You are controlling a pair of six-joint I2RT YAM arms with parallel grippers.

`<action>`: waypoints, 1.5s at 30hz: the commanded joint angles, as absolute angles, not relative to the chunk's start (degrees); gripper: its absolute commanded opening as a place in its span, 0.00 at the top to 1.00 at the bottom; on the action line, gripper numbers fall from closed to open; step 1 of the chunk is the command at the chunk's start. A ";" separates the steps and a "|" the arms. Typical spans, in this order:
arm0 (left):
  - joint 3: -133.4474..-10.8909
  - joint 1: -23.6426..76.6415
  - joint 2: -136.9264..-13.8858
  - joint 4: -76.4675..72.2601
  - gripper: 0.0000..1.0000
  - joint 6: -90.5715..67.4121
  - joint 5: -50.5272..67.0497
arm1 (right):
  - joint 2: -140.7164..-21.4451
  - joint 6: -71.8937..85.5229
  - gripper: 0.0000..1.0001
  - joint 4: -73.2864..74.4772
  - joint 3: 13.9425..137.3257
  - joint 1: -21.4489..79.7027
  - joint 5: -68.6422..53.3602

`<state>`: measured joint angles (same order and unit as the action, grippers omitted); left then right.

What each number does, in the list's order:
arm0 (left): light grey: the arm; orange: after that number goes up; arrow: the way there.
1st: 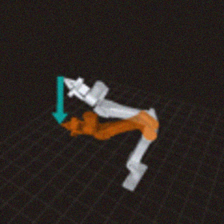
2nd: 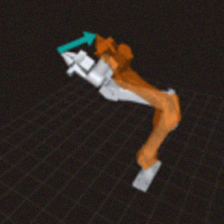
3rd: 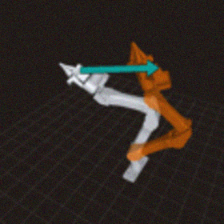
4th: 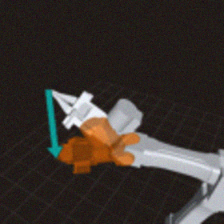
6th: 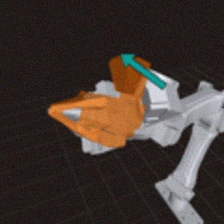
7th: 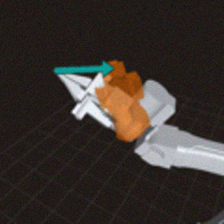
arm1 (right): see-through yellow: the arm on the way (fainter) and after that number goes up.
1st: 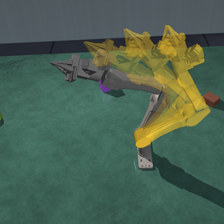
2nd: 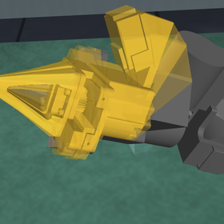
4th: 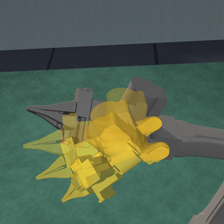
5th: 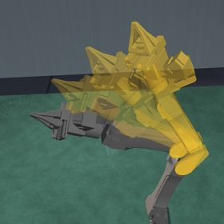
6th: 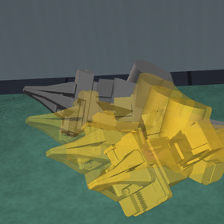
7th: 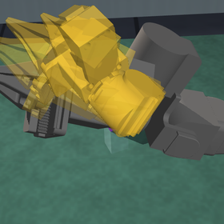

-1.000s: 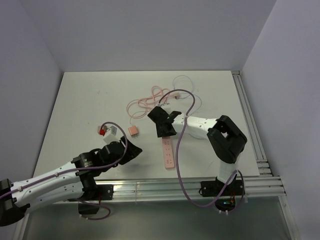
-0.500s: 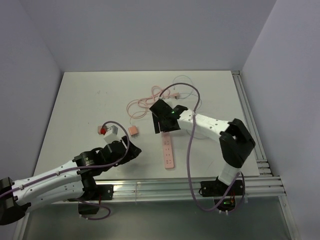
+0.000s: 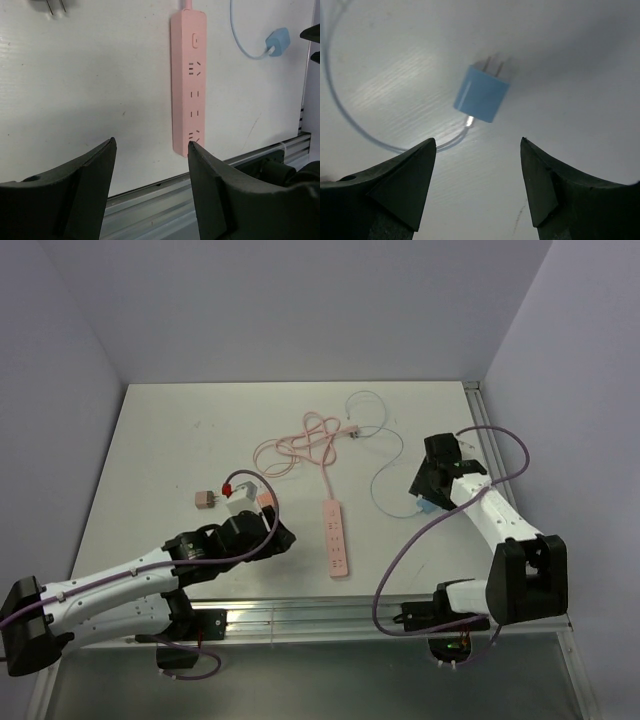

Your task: Insert the plug

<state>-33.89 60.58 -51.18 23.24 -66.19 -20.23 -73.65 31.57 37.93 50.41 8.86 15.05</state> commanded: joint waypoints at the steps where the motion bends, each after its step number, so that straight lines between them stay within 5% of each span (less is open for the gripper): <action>1: -36.82 60.73 -52.91 19.60 0.35 -62.05 -17.85 | -74.44 30.58 0.25 36.65 49.22 5.10 14.50; 15: -39.20 60.73 -53.70 20.39 0.36 -58.36 -16.08 | -89.11 31.56 0.29 29.09 50.18 2.46 12.31; 18: -40.60 60.73 -53.96 21.00 0.38 -57.48 -16.08 | -89.30 30.94 0.42 27.78 49.66 2.46 10.21; 23: -46.56 59.95 -56.33 22.50 0.43 -55.03 -13.90 | -85.88 26.99 1.00 27.15 50.44 3.07 7.38; 32: -53.96 45.27 -61.25 17.50 0.46 -51.15 7.72 | -75.07 15.75 1.00 27.34 54.14 17.56 11.69; 37: -56.59 40.70 -65.82 12.23 0.45 -50.89 20.46 | -67.86 9.94 1.00 20.16 51.87 27.31 4.34; 45: -57.75 39.46 -68.82 12.48 0.41 -50.19 23.29 | -61.79 3.35 1.00 15.29 48.87 39.62 -4.56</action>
<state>-55.31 39.97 -69.19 14.46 -51.72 19.79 -64.07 7.84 19.46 49.74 36.58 0.45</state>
